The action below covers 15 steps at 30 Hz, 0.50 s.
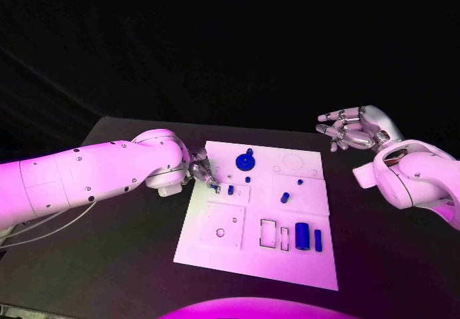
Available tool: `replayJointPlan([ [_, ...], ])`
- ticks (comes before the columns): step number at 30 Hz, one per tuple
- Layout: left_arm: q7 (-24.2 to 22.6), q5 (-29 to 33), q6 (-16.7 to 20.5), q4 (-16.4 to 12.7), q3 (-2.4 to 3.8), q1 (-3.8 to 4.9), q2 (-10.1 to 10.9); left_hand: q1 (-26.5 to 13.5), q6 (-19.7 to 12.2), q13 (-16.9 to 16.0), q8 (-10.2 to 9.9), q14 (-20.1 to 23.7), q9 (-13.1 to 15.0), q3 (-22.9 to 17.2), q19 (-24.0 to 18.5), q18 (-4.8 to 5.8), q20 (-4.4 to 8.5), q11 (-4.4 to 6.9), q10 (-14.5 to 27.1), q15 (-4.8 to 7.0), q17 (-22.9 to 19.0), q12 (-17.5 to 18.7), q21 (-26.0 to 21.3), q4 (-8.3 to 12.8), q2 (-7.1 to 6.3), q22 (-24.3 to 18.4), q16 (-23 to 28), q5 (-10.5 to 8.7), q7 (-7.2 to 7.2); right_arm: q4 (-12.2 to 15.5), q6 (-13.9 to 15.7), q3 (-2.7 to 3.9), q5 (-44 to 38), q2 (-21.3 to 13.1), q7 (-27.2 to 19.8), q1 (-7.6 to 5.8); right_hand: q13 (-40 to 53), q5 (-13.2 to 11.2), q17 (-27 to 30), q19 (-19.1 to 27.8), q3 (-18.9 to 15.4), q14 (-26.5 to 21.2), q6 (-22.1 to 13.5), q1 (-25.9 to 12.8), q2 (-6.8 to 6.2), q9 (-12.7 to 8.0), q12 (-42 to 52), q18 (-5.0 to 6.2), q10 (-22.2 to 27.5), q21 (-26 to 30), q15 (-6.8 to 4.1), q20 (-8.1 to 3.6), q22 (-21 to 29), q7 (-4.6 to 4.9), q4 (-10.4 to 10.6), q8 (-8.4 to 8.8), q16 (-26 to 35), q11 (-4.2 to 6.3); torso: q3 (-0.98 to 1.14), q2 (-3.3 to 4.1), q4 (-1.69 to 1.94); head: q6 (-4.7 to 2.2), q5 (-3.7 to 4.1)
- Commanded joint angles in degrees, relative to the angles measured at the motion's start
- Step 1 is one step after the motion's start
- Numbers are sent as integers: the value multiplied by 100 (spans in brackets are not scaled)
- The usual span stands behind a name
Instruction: Assemble the parts on the task board
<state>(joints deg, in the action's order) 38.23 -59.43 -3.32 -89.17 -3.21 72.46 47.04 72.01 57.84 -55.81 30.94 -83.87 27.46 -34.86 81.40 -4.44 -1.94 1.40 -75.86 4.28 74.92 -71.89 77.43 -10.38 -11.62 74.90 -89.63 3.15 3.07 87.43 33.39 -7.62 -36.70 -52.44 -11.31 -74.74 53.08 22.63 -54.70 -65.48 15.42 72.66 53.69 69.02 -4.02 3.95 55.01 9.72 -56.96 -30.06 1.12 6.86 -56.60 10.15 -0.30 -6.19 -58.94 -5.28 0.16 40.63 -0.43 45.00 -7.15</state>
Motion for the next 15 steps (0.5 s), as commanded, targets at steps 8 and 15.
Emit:
replayJointPlan([
  [8,-86,-59,3,-74,1,-11,4,-11,26,-19,28,-613,3,-940,36,47,3,5,-46,16,1508,-34,22,956,-58,72,-37,-10,-26,3,-78,2,-10,5,-48,0,-37,35,25,50,-50,-43,-43,70,-11,3,-31,74,50,47,-2,13,20,0,-4,-38,26,2,-1,-1,0,20,-5],
  [15,-78,-59,-58,-127,1,-13,14,-19,29,-29,31,-613,3,-947,39,48,4,7,-54,18,1508,-39,26,960,-65,76,-37,-10,-28,1,-82,2,-10,8,-45,0,-37,35,25,50,-50,-43,-43,70,-11,3,-31,74,50,47,-2,13,20,0,-4,-38,26,2,0,1,3,20,-8],
])
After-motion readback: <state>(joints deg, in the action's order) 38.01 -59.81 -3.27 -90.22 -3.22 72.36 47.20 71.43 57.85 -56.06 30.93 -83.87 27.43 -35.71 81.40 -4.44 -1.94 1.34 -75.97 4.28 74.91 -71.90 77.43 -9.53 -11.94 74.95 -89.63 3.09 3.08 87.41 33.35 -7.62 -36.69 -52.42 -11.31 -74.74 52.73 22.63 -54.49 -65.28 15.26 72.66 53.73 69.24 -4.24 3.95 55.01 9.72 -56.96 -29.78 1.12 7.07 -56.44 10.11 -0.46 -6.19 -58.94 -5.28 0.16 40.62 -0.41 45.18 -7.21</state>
